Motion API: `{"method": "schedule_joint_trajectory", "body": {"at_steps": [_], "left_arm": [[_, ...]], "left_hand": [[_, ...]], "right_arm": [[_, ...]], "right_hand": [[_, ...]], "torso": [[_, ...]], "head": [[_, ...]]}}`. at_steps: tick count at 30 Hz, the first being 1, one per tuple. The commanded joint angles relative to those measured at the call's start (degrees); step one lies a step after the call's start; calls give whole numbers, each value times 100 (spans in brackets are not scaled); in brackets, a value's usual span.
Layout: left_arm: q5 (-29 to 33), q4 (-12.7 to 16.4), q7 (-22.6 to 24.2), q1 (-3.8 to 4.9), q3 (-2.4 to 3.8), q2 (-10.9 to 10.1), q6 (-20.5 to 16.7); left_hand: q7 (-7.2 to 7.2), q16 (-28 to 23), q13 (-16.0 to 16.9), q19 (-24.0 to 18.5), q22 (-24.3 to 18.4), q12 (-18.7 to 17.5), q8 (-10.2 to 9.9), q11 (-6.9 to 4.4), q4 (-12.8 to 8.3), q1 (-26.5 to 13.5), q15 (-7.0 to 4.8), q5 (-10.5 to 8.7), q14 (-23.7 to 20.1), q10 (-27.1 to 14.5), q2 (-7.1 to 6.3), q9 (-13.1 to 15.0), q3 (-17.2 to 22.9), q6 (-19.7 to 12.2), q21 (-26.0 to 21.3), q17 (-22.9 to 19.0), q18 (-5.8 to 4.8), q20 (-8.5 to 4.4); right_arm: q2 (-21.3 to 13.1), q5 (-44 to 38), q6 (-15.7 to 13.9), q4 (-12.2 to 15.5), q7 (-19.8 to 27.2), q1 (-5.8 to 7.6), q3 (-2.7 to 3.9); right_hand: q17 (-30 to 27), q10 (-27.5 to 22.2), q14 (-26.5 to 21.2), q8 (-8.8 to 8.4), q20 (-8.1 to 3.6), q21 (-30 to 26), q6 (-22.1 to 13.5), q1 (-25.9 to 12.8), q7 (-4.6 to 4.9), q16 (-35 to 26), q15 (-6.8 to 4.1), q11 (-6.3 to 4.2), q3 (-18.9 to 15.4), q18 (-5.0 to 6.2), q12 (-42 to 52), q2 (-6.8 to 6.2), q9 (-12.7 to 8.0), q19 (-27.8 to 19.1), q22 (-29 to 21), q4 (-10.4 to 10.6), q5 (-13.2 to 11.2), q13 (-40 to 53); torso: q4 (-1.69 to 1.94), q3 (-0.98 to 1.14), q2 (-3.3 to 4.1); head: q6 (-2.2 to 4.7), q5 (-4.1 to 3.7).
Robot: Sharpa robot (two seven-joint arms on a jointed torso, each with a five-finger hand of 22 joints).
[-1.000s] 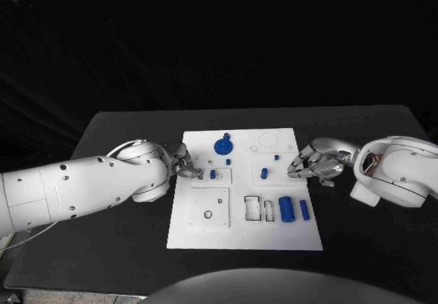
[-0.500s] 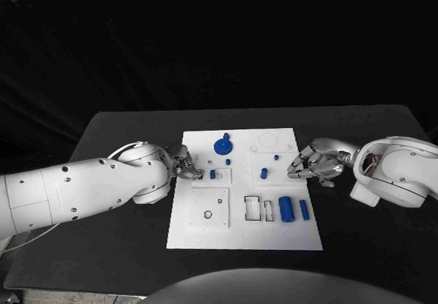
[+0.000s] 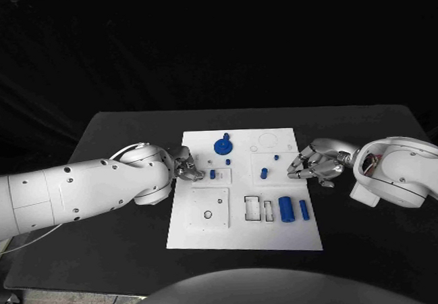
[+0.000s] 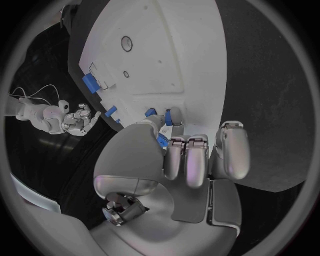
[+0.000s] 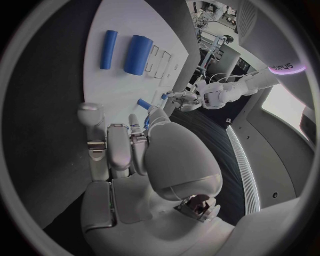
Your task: Assemble the parts on the task board
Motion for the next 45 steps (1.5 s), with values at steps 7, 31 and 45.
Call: {"method": "schedule_joint_trajectory", "body": {"at_steps": [7,31,45], "left_arm": [[31,-15,35,-16,-8,25,267],[-12,-97,1,-15,-2,13,127],[233,-72,269,373,52,21,-138]], "left_hand": [[4,14,1507,-27,841,14,-34,-22,149,-178,-11,-705,602,589,-60,23,7,8,-54,1507,78,9],[118,14,1507,-4,908,14,-59,85,201,-1858,88,-1885,602,589,295,198,-1253,-79,-86,1507,79,102],[52,14,1507,83,978,14,226,26,209,-1723,38,-1690,602,589,386,455,-1511,-32,-14,1507,57,59]], "right_arm": [[-3,-15,77,-1,-32,-11,0],[10,37,139,-20,-50,-27,0],[51,90,149,-75,-30,-33,0]], "right_hand": [[-5,0,-39,-4,-4,-11,55,51,-2,-23,-7,-32,13,58,-37,-1,-5,-38,331,-6,33,-245],[-24,-20,-52,-23,-7,-85,68,191,0,-33,-9,-33,152,64,-49,-3,-39,-42,344,-81,339,-261],[-27,-25,-54,-25,-8,-100,76,225,1,-33,-9,-34,194,65,-53,-6,-46,-42,348,-102,398,-265]], "torso": [[1,0,2],[2,-5,2],[-1,-6,4]], "head": [[1,-5],[1,2],[1,10]]}}
